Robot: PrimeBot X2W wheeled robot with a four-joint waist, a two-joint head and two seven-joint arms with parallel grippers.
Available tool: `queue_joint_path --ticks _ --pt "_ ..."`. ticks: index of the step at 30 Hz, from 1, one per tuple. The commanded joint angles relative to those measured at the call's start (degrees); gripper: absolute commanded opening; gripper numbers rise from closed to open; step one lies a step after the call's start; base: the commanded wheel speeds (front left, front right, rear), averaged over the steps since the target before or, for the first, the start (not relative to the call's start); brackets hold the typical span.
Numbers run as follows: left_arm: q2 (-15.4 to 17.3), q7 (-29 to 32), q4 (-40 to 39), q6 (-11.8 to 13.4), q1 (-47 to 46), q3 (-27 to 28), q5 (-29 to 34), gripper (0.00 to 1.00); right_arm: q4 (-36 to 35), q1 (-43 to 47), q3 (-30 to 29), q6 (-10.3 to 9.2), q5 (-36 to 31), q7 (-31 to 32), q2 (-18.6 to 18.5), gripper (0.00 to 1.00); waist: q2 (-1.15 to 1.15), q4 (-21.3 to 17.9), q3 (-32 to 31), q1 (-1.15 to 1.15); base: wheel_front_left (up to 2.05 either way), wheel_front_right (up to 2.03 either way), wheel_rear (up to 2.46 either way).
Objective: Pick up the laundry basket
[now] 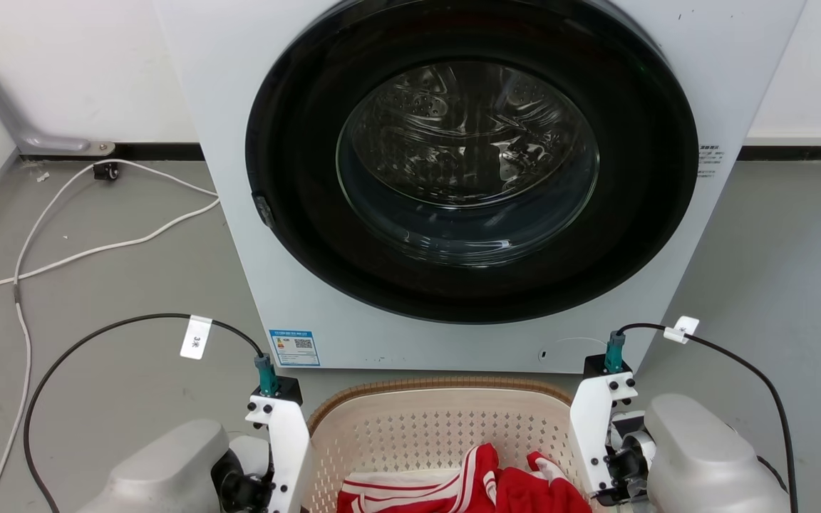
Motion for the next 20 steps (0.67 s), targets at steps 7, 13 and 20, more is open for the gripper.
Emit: queue_joint_path --ticks 7,13,20 --pt "0.52 0.65 0.20 -0.13 -1.04 -0.15 0.02 0.00 -0.13 -0.93 1.16 0.16 0.87 0.28 -0.63 0.00 0.00 -0.20 0.18 0.00 0.00 0.00 0.00" --pt "0.28 0.83 0.31 -0.13 -1.19 -0.14 -0.13 0.00 0.36 -0.88 1.51 0.16 0.99 -0.04 -0.60 0.00 0.00 -0.21 0.18 0.00 0.00 0.00 0.00" --pt "0.50 0.87 0.63 -0.13 -0.84 -0.15 -0.06 0.00 0.26 -0.90 2.15 0.16 1.61 -0.06 -0.61 0.00 0.00 -0.22 0.12 0.00 0.00 0.00 0.00"
